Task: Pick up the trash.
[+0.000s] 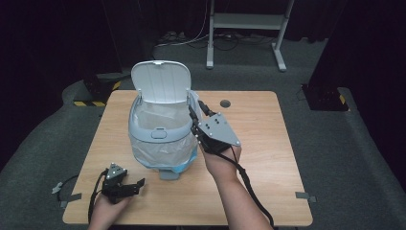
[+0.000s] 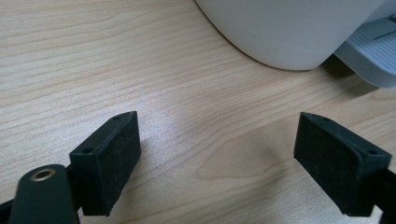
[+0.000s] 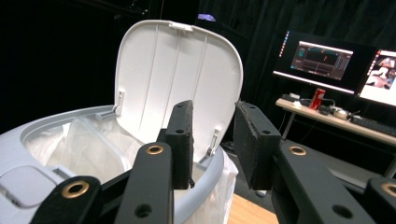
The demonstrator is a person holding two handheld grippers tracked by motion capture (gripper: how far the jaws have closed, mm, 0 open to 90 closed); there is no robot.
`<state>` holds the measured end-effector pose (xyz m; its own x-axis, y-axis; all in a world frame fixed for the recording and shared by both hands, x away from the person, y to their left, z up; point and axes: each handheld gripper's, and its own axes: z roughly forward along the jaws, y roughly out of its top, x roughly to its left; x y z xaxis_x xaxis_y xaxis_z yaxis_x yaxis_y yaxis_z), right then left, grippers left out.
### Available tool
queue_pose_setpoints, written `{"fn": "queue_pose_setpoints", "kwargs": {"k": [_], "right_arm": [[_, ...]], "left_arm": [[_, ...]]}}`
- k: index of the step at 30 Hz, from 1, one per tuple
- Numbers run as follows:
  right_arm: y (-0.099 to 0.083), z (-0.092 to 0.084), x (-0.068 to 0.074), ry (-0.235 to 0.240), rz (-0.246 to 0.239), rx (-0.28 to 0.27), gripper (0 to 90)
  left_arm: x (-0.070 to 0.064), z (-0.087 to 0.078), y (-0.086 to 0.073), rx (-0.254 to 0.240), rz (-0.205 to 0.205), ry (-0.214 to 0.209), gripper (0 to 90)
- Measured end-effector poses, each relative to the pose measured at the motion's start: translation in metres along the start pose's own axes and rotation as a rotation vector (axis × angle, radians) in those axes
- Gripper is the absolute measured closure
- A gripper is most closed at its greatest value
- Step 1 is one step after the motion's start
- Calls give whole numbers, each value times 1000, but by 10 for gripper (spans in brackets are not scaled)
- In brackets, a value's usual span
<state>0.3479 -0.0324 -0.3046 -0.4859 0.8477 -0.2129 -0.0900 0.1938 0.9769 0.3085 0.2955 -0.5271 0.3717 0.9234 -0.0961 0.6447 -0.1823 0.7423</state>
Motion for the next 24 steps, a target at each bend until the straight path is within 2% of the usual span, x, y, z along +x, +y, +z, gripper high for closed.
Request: {"fn": "queue_pose_setpoints", "kwargs": {"k": [3,7,10,13,16,18,21,24], "right_arm": [[-6,-4,-2,-1,25,7,669],[-19,-9,-6,-7,41,21,657],[-34,-13,-10,-16,58,42,653],[-52,-16,-13,-16,79,74,664],[-68,-19,-15,5,98,103,723],[-80,-19,-16,6,107,123,745],[-96,-19,-16,7,127,157,780],[-113,-17,-14,11,132,188,840]], "left_arm": [[0,-1,-1,-8,-6,-7,184],[-1,-3,-1,-22,9,-6,257],[-2,-6,-1,-56,31,10,343],[-3,-9,2,-66,35,-6,488],[-6,-13,7,-85,64,13,566],[-5,-16,12,-114,65,35,629],[1,-18,19,-155,47,63,719],[9,-18,32,-190,56,103,824]]}}
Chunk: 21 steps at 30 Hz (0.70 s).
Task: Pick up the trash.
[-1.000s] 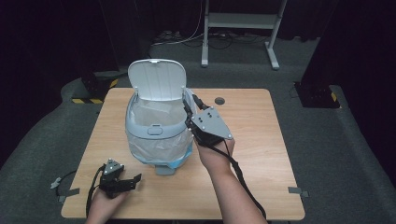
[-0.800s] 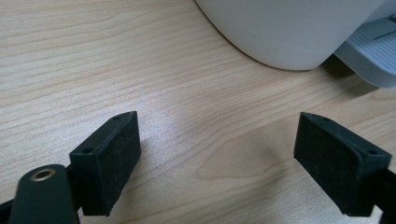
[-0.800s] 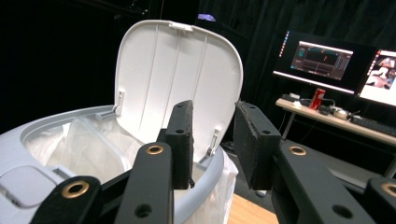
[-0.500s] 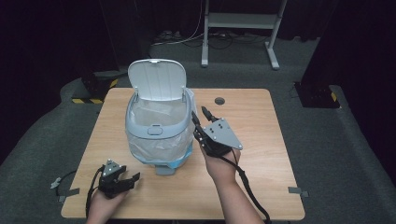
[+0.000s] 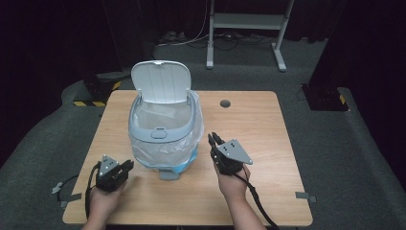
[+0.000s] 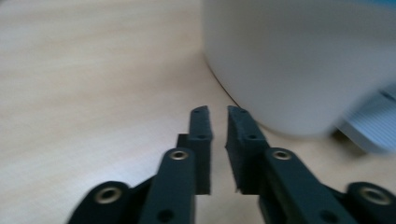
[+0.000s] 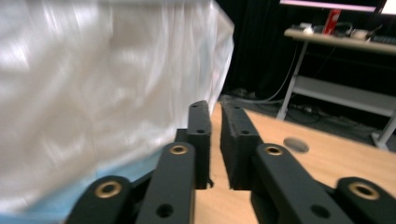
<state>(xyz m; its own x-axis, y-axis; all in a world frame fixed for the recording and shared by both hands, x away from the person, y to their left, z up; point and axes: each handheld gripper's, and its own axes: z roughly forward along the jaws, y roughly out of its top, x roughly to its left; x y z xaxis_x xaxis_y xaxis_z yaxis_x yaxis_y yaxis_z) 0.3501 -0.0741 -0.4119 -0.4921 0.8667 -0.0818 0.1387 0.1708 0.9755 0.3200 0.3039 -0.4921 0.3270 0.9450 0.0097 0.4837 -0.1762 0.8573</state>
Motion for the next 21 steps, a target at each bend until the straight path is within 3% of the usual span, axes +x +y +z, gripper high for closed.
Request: {"fn": "queue_pose_setpoints", "kwargs": {"k": [3,6,8,14,18,21], "right_arm": [[-14,9,1,22,3,50,900],[-23,18,3,32,0,85,900],[-27,25,5,33,-2,103,900],[-31,50,4,22,4,139,900],[-32,66,1,8,13,165,899],[-32,72,0,4,6,169,899]], "left_arm": [[11,6,19,-49,-30,36,876],[18,13,35,-75,-56,57,895],[19,17,45,-88,-49,72,895],[14,31,66,-101,-36,79,896],[5,38,71,-101,-1,63,896],[0,42,71,-96,-3,52,896]]}}
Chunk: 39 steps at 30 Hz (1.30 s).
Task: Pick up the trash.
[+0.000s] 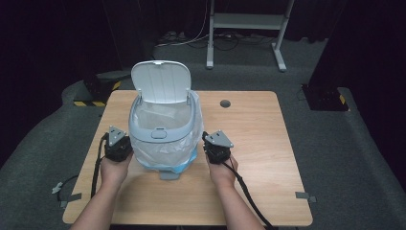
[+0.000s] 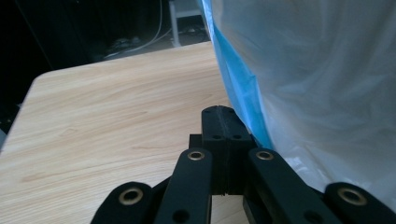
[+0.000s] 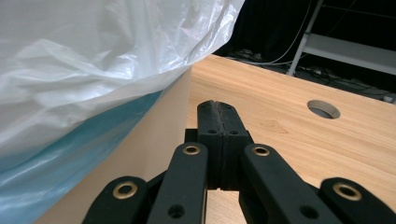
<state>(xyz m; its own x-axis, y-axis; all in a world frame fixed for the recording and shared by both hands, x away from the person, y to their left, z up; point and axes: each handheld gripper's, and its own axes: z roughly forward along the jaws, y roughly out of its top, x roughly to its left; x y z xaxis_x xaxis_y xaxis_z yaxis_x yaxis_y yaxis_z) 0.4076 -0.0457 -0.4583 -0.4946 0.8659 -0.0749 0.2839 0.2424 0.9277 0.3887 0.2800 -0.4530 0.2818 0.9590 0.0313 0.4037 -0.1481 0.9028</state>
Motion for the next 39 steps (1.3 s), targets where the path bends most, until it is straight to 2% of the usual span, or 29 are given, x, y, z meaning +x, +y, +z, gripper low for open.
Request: {"fn": "queue_pose_setpoints", "kwargs": {"k": [6,10,14,15,16,17,19,29,36,39], "right_arm": [[-1,4,2,15,7,3,898],[-1,7,7,31,-20,3,898],[0,9,13,71,-28,2,900],[0,9,16,62,-37,-2,900],[0,8,16,68,-26,-3,900],[-1,8,14,79,-17,-4,900],[-1,7,13,69,-25,-2,900],[-10,-11,2,54,-28,-11,900],[-19,-32,-8,32,-23,-14,900],[-25,-41,-11,24,-17,-23,900]], "left_arm": [[-8,4,-1,-7,10,-10,896],[-10,6,-1,-13,3,-10,896],[-12,6,-1,-3,4,-16,897],[-13,6,-1,-5,6,-9,898],[-13,6,-1,-3,1,-13,898],[-14,6,-1,-1,6,-17,899],[-18,5,-1,-4,20,-11,899],[-41,0,-6,-28,23,-34,900],[-64,-9,-12,-40,59,-63,900],[-71,-11,-15,-48,59,-76,900]]}}
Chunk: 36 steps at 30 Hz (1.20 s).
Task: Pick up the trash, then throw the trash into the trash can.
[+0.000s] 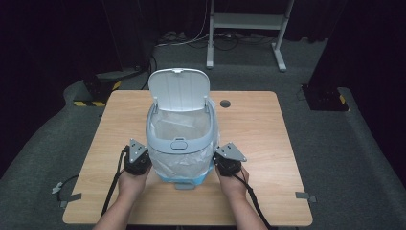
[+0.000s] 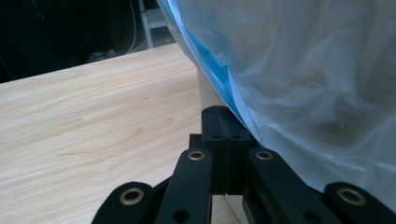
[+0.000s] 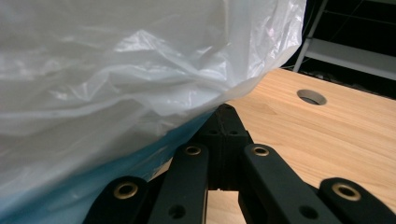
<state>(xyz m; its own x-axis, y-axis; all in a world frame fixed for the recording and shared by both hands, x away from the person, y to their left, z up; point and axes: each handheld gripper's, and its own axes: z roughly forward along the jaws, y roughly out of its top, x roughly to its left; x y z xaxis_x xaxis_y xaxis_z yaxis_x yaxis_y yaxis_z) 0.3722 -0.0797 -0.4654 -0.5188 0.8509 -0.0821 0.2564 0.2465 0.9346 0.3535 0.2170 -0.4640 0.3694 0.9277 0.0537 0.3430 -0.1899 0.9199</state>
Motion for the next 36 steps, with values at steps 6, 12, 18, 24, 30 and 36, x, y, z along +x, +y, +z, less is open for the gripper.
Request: {"fn": "queue_pose_setpoints", "kwargs": {"k": [6,12,18,24,30,36], "right_arm": [[-7,-12,-4,-18,38,-11,900],[-10,-17,-9,-25,23,-7,900],[-8,-18,-12,-37,45,-8,826],[-4,-18,-4,-12,35,-3,896],[-4,-17,2,-17,21,-9,822],[6,-31,-10,-59,32,-71,715]], "left_arm": [[-14,-5,-1,9,-9,-27,900],[-16,-4,-2,-2,-10,-42,897],[-4,-8,-2,-18,-55,-13,832],[-12,-13,-4,-22,-31,-15,891],[-6,-20,-9,-39,-41,-29,880],[18,-24,0,-79,-88,17,824]]}}
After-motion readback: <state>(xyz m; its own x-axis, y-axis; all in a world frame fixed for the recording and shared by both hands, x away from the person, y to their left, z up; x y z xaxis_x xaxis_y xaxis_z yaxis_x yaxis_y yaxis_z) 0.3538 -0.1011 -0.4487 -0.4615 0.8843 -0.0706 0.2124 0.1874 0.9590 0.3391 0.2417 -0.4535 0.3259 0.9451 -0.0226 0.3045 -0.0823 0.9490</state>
